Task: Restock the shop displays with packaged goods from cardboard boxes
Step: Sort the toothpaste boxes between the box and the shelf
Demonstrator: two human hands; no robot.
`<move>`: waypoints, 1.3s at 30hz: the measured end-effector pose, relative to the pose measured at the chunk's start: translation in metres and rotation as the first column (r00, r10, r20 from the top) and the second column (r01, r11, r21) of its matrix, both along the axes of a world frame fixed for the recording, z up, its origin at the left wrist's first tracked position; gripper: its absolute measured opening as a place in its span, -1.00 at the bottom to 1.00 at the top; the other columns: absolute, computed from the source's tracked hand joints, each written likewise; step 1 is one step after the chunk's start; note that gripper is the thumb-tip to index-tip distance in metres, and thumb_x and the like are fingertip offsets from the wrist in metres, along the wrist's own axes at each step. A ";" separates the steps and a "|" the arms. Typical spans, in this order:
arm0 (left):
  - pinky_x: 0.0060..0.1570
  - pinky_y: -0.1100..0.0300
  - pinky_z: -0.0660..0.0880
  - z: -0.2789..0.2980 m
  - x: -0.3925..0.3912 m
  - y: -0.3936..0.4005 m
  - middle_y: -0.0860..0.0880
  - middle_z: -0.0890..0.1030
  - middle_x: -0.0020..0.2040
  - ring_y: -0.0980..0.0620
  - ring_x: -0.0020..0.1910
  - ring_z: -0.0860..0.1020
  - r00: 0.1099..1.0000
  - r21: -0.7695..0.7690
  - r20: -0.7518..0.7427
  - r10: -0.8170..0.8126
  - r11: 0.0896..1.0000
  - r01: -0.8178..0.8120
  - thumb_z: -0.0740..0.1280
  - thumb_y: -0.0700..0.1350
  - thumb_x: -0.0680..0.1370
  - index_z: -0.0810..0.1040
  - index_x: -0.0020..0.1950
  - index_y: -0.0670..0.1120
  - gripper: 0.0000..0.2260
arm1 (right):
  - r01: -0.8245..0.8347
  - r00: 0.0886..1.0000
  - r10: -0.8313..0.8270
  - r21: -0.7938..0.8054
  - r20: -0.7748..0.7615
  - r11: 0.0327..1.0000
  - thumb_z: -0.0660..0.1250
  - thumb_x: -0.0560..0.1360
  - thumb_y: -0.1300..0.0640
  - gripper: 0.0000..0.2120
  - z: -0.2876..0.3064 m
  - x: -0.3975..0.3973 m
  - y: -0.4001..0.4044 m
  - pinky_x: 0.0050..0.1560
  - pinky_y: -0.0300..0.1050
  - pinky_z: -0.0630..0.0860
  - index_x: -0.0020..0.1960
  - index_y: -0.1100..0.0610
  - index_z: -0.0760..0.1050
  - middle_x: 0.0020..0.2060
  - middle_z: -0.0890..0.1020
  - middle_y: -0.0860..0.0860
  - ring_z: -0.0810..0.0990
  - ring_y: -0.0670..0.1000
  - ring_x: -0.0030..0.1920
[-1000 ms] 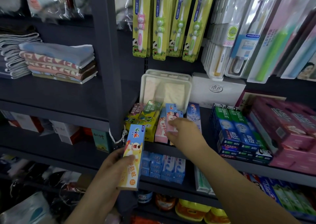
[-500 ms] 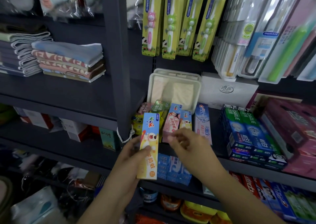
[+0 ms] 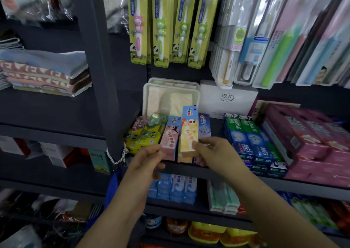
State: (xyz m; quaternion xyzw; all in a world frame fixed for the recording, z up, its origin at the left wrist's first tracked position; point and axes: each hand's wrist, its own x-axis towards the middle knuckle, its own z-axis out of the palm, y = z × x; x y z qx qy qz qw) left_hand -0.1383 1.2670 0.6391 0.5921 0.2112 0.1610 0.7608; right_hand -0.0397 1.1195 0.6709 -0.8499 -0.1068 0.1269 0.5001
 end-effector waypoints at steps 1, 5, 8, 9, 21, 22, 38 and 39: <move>-0.20 0.16 0.44 -0.001 -0.002 0.000 -0.07 0.62 0.06 0.00 -0.10 0.55 1.000 -0.001 -0.012 -0.002 1.000 0.002 0.29 -0.15 0.57 0.60 0.02 0.00 -0.88 | 0.010 1.000 -0.010 -0.061 0.008 0.998 0.33 0.53 -0.02 -0.75 0.001 0.009 0.002 -0.04 -0.02 0.62 0.09 0.13 0.56 -0.28 0.67 0.06 0.60 -0.04 -0.33; -0.24 0.16 0.45 -0.005 -0.008 0.003 -0.08 0.63 -0.04 -0.01 -0.17 0.55 0.998 -0.013 -0.058 -0.017 1.000 0.016 0.28 -0.21 0.57 0.59 0.01 -0.07 -0.88 | 0.021 0.998 -0.004 -0.286 0.062 0.958 0.29 0.54 -0.04 -0.63 -0.004 0.029 0.017 -0.21 -0.18 0.47 -0.11 0.28 0.64 -0.19 0.69 0.15 0.53 -0.01 -0.32; -0.27 0.17 0.44 -0.011 -0.011 0.008 -0.05 0.64 -0.11 0.01 -0.24 0.56 0.997 -0.006 -0.070 0.011 1.000 -0.011 0.29 -0.24 0.56 0.59 -0.01 -0.07 -0.88 | 0.020 0.998 -0.003 -0.281 0.061 0.960 0.30 0.54 -0.02 -0.64 -0.008 0.030 0.021 -0.41 -0.35 0.42 -0.13 0.30 0.62 -0.21 0.70 0.11 0.52 -0.08 -0.38; -0.27 0.17 0.44 -0.012 -0.012 0.010 -0.04 0.64 -0.13 0.01 -0.24 0.56 0.997 0.003 -0.075 0.020 1.000 -0.020 0.28 -0.24 0.56 0.59 -0.02 -0.07 -0.87 | 0.024 0.997 -0.003 -0.271 0.077 0.962 0.31 0.54 0.00 -0.65 -0.010 0.030 0.021 -0.42 -0.39 0.44 -0.12 0.30 0.62 -0.24 0.70 0.10 0.54 -0.08 -0.39; -0.18 0.21 0.46 -0.053 -0.006 -0.003 0.00 0.64 -0.22 0.08 -0.26 0.56 0.976 0.269 -0.172 -0.132 0.947 0.176 0.27 -0.21 0.58 0.57 -0.07 -0.06 -0.89 | 0.064 0.956 -0.088 0.091 0.281 0.994 0.36 0.51 0.13 -0.81 -0.046 -0.045 -0.043 -0.15 -0.33 0.50 0.10 -0.06 0.50 -0.18 0.59 -0.13 0.55 -0.22 -0.16; -0.18 0.21 0.46 -0.062 -0.004 -0.009 -0.01 0.64 -0.22 0.07 -0.27 0.57 0.968 0.273 -0.195 -0.156 0.940 0.206 0.27 -0.21 0.58 0.57 -0.08 -0.07 -0.89 | 0.104 0.959 -0.124 0.090 0.256 0.990 0.36 0.51 0.12 -0.80 -0.057 -0.053 -0.058 -0.15 -0.32 0.50 0.10 -0.08 0.49 -0.19 0.59 -0.14 0.56 -0.21 -0.15; -0.23 0.12 0.44 -0.168 0.012 -0.257 -0.17 0.62 -0.18 -0.06 -0.26 0.52 0.433 0.109 -0.519 -0.737 0.446 0.888 0.25 -0.25 0.59 0.54 -0.08 -0.14 -0.90 | 0.947 0.306 -0.941 -0.058 -0.146 0.317 0.35 0.52 0.08 -0.80 -0.207 -0.238 -0.344 -0.27 -0.35 0.48 0.14 -0.02 0.49 -0.13 0.61 -0.11 0.59 -0.18 -0.16; -0.25 0.12 0.44 -0.173 0.013 -0.277 -0.19 0.61 -0.18 -0.06 -0.26 0.52 0.396 0.111 -0.531 -0.749 0.402 0.909 0.25 -0.25 0.59 0.53 -0.08 -0.14 -0.90 | 0.958 0.264 -0.949 -0.066 -0.175 0.279 0.35 0.53 0.09 -0.79 -0.216 -0.247 -0.358 -0.26 -0.33 0.49 0.15 -0.01 0.48 -0.13 0.61 -0.10 0.60 -0.17 -0.15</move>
